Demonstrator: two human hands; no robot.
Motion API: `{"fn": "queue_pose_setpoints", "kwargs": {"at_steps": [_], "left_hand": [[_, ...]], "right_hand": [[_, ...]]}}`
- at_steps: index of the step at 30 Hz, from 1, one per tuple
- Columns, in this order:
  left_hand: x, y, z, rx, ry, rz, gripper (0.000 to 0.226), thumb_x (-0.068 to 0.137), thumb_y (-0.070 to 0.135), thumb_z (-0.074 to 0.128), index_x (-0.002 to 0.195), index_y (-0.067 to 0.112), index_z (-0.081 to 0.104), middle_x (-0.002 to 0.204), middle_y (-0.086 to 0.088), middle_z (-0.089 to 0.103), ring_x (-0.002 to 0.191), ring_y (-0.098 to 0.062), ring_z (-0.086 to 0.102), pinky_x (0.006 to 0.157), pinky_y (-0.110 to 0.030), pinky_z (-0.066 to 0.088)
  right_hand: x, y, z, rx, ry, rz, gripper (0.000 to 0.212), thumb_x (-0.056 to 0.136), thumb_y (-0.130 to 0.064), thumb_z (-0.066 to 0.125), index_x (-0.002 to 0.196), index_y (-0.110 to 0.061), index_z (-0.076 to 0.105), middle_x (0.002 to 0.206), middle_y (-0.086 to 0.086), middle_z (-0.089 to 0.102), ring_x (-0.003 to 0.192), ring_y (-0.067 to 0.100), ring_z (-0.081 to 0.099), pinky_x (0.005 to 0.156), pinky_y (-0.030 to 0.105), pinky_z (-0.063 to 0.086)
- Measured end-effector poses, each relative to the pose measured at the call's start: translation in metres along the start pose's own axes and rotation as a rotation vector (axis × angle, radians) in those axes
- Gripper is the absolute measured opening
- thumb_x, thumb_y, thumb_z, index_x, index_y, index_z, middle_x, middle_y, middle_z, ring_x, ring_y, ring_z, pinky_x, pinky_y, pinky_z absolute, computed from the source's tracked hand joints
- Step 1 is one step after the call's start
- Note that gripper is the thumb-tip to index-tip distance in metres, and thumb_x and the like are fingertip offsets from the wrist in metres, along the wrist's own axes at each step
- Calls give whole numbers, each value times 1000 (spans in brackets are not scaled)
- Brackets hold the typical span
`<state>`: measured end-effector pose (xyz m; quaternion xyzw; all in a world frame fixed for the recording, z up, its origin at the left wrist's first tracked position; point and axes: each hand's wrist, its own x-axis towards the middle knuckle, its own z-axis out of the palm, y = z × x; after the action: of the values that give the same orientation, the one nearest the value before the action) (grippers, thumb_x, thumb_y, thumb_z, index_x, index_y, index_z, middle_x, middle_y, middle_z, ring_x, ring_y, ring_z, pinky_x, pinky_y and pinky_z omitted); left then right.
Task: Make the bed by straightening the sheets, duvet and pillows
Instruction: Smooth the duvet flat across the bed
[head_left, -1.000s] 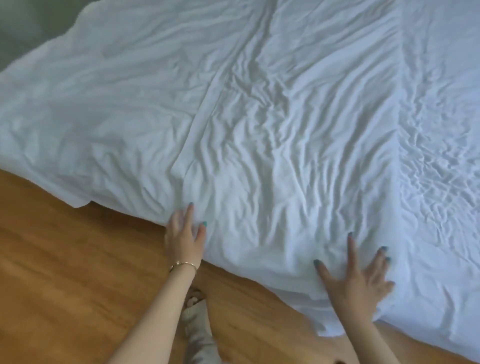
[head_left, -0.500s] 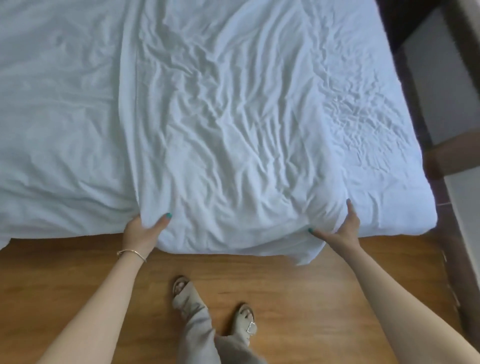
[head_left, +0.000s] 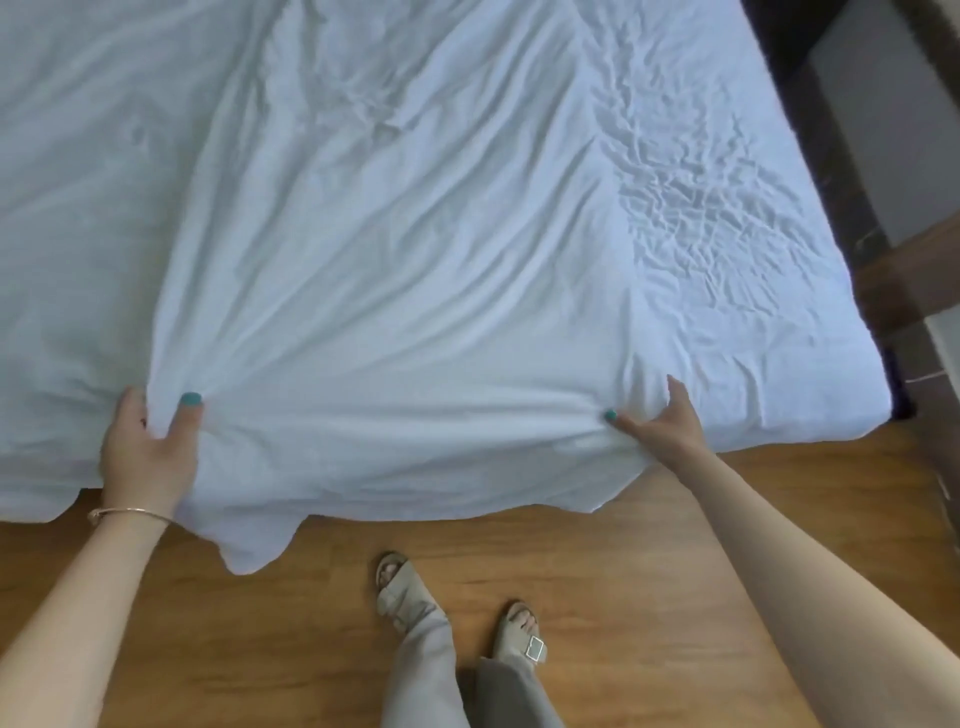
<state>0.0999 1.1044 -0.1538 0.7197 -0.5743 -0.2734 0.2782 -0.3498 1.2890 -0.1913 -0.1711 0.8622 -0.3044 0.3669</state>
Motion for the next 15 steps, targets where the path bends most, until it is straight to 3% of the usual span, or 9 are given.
{"fn": "queue_pose_setpoints", "kwargs": {"at_steps": [2,5,8,11,15], "left_hand": [[7,-18,10,72,-118,-81,26,95,23,58,113,4,55,115,-22,61,104,-38,56,80,-36,37],[3,-40,48,115,-253,-204,27,96,25,55,112,4,51,112,-23,60,104,-42,56,78,-37,37],[-2,-48,66,206,-161,-218,32,98,33,47,111,4,43,108,-26,58,97,-45,56,73,-41,39],[-6,-58,47,287,-20,-134,30,99,33,45,106,4,40,92,-25,55,85,-45,55,67,-40,37],[1,-77,30,467,-112,-192,24,101,34,35,108,11,39,88,-23,53,89,-45,56,70,-42,36]], "right_hand": [[0,4,8,-54,-1,-18,67,72,-28,85,122,-11,46,105,-4,54,107,22,56,82,29,41],[2,18,16,66,-42,46,63,74,-26,84,122,-15,44,103,-6,56,95,17,57,81,32,44],[-2,33,17,132,-11,94,51,85,-20,73,125,-13,42,117,6,59,98,21,59,84,38,48],[-21,43,13,-63,116,-50,25,95,-16,56,119,-7,51,106,8,60,99,24,56,82,34,41],[-50,52,24,-78,171,-44,20,97,-13,53,110,-1,63,96,10,62,97,30,60,76,31,39]]}}
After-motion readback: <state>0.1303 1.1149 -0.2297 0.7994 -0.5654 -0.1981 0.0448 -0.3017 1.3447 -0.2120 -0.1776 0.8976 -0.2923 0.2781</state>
